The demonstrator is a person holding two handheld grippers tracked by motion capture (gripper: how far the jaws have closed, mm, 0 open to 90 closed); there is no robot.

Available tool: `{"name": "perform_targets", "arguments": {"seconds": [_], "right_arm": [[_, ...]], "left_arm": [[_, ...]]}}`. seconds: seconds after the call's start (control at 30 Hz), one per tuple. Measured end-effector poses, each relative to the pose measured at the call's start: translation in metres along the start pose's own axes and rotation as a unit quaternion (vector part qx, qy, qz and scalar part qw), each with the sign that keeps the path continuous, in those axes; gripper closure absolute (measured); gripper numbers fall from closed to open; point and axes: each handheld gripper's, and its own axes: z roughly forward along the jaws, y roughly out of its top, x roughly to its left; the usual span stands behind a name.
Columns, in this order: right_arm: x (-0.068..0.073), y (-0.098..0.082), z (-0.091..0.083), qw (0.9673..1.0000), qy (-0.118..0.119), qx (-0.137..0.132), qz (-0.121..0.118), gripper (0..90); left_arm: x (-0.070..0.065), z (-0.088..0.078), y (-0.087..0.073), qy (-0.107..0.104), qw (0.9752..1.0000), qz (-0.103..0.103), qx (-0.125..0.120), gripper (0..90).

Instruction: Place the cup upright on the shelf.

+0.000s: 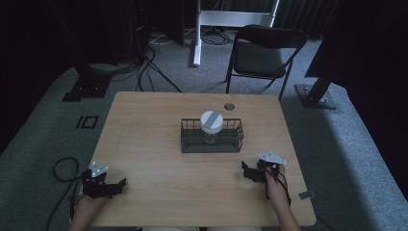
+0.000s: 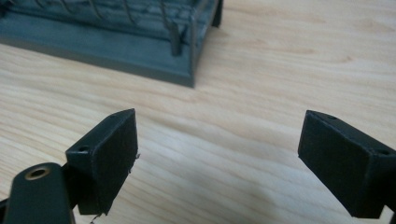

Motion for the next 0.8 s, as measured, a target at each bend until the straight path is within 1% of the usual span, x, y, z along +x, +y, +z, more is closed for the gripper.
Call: {"name": "perform_targets", "arguments": {"seconds": [0.33,0.53,0.63,0.7,0.8], "right_arm": [[-0.015,-0.013,0.000,0.9996,-0.023,0.015,0.010,11.8],[-0.022,-0.017,0.001,0.9991,-0.034,0.024,0.012,11.8],[-0.025,-0.017,0.000,0.9988,-0.041,0.023,0.014,11.8],[-0.027,-0.018,0.000,0.9985,-0.045,0.028,0.012,11.8],[-0.031,-0.019,-0.001,0.9977,-0.053,0.038,0.017,11.8]], "left_arm": [[0.000,0.000,0.000,0.000,1.0000,0.000,0.000,0.6],[0.000,0.000,0.000,0.000,1.0000,0.000,0.000,0.6],[0.000,0.000,0.000,0.000,1.0000,0.000,0.000,0.6],[0.000,0.000,0.000,0.000,1.0000,0.000,0.000,0.6],[0.000,0.000,0.000,0.000,1.0000,0.000,0.000,0.6]]}}
